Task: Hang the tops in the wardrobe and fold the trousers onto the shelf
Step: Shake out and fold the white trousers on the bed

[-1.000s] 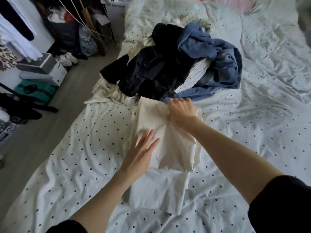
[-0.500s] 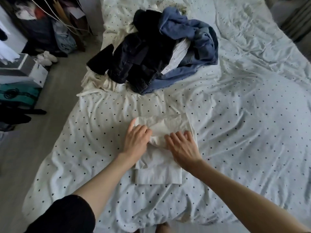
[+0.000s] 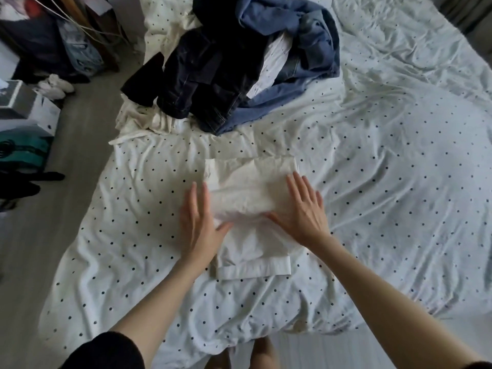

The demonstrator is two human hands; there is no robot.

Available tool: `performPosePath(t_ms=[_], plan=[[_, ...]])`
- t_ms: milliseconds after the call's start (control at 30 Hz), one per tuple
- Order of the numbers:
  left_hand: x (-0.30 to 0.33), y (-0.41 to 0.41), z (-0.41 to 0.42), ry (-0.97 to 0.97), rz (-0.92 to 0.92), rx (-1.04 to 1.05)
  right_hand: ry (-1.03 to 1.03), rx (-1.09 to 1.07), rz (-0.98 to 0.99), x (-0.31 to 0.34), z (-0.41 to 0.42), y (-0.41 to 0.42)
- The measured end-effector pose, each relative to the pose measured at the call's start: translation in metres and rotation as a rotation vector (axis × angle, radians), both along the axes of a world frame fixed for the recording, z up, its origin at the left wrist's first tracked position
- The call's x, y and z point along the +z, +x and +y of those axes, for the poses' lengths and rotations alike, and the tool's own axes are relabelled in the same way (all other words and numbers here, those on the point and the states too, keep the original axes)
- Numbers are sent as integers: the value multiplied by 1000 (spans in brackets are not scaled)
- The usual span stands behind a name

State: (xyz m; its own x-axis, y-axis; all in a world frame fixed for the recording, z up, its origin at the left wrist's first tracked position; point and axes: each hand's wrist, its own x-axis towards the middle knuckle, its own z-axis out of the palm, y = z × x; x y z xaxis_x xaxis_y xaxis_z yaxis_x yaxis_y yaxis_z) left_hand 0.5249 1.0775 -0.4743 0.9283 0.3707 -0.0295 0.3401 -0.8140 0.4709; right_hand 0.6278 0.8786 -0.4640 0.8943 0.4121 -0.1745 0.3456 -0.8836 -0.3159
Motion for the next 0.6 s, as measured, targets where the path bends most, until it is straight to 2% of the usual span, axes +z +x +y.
performPosePath(t_ms=[67, 133, 267, 400, 433, 500, 600], plan=[[-3, 0, 7, -405, 67, 195, 89, -142, 78, -2, -8, -5], [-8, -2, 10, -696, 115, 246, 167, -276, 231, -3, -13, -13], [-11, -6, 1, -904, 111, 391, 398, -412, 395, -7, -17, -21], [-11, 3, 9, -1121, 100, 684, 517, -497, 505, -9, -18, -1], [-12, 7, 14, -1153, 114, 707, 603, -517, 575, -9, -18, 6], [-15, 15, 24, -1074, 168, 623, 730, -541, 717, -9, -18, 18], [-20, 25, 39, -1111, 176, 584, 729, -528, 810, -9, -17, 33]])
